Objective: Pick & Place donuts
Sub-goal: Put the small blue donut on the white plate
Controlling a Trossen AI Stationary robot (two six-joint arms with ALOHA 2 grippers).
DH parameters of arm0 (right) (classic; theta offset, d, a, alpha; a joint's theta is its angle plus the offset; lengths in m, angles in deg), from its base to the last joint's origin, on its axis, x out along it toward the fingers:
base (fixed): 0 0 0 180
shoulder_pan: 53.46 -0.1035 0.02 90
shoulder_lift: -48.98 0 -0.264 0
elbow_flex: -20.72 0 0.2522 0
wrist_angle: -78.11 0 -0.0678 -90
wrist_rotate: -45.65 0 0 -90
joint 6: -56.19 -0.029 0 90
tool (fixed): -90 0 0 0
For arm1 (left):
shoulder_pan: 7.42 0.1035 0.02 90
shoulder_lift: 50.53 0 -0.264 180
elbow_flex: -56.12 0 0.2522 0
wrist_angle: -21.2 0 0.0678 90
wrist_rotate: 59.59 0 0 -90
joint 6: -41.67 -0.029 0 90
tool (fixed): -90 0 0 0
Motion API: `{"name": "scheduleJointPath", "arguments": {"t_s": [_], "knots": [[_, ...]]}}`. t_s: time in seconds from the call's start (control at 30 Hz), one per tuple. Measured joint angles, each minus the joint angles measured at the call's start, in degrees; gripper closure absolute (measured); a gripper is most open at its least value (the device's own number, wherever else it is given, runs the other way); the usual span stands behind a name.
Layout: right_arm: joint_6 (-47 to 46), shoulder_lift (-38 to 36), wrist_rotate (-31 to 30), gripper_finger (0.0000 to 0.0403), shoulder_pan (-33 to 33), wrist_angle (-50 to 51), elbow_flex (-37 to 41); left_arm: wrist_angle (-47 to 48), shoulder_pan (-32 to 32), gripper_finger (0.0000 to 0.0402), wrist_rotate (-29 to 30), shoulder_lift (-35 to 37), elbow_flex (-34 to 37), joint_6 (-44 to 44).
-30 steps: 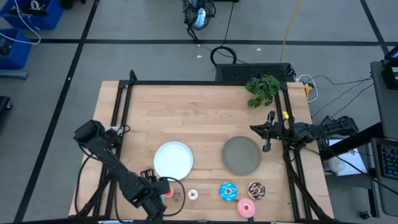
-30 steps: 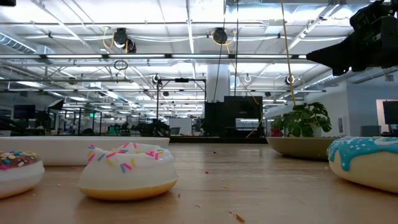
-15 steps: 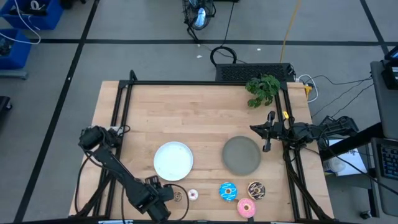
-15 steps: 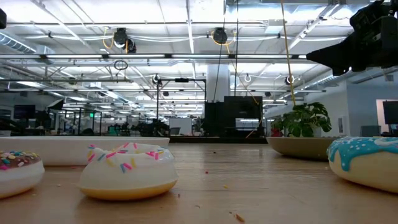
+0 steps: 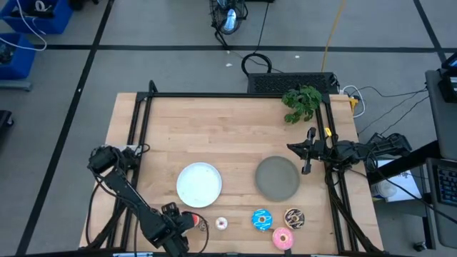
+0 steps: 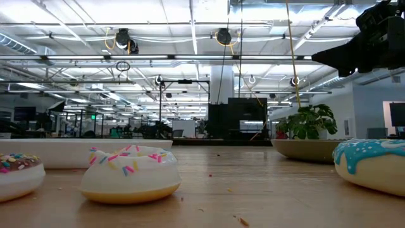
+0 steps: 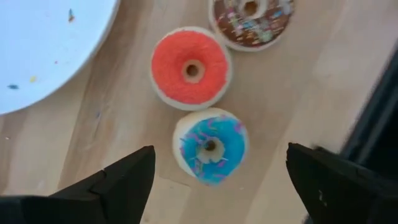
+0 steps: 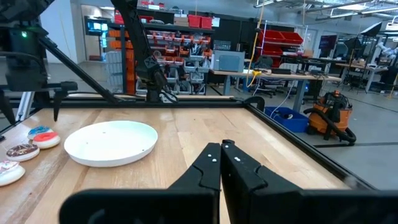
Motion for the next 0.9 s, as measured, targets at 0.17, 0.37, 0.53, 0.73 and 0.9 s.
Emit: {"name": "scheduleJointPath", "arguments": {"t_s": [0.17, 0.37, 0.53, 0.73, 0.9], "knots": [[0.0, 0.0, 0.0, 0.0403, 0.0, 0.0, 0.0, -0.3, 0.6, 0.0043, 0.0, 0.0, 2.2, -0.1], [0.0, 0.0, 0.0, 0.0403, 0.0, 0.0, 0.0, -4.5, 0.9, 0.0043, -2.6, 0.0, 5.1, -0.2], [0.0, 0.0, 0.0, 0.0403, 0.0, 0.0, 0.0, -6.3, 0.9, 0.0043, -3.1, 0.0, 6.1, -0.2], [0.0, 0.0, 0.0, 0.0403, 0.0, 0.0, 0.0, -7.0, 0.9, 0.0043, -3.1, 0.0, 7.6, -0.1], [0.0, 0.0, 0.0, 0.0403, 0.0, 0.0, 0.0, -7.4, 1.0, 0.0043, -3.0, 0.0, 7.9, -0.4]]}}
